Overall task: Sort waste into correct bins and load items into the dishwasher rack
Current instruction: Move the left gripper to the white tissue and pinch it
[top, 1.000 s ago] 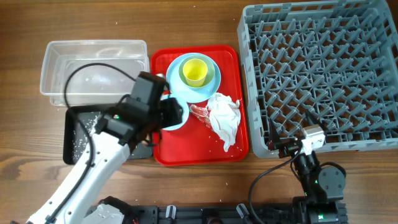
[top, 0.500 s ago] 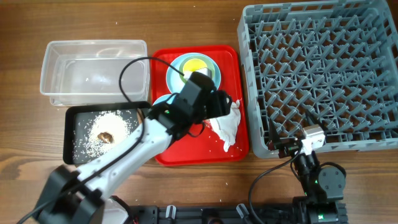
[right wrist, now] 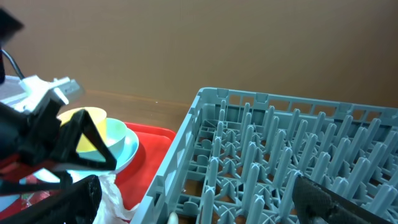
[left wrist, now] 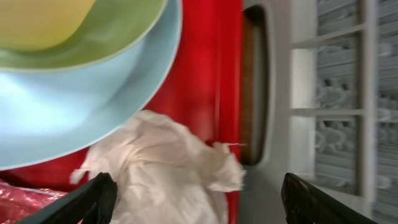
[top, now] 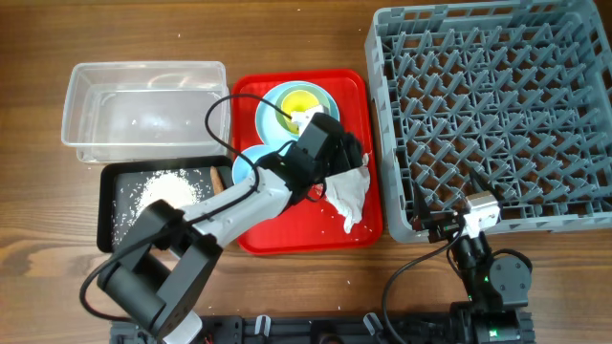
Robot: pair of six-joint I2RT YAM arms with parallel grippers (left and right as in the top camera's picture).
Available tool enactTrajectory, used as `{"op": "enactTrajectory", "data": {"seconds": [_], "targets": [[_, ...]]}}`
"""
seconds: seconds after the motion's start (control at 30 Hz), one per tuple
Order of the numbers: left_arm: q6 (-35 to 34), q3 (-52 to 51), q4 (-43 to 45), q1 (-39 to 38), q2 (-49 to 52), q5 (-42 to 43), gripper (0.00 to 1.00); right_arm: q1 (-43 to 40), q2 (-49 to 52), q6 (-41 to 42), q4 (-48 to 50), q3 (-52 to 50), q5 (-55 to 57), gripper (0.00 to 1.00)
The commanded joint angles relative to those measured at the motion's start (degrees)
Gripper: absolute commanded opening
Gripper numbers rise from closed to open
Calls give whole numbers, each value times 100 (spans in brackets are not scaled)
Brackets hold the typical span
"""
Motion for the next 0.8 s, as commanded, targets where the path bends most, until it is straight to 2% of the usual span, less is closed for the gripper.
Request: {"op": "enactTrajectory", "data": {"seconds": [0.0,0.67,0.77], "targets": [[-46,68,-129,-31,50,-153,85,35,-7,68,37,-7,7,100],[-24,68,-328,-197,330,-428,81,35,-7,68,37,-7,7,100],[-24,74,-326,-245,328,-522,75,35,-7,70,35,-7,7,100]]}}
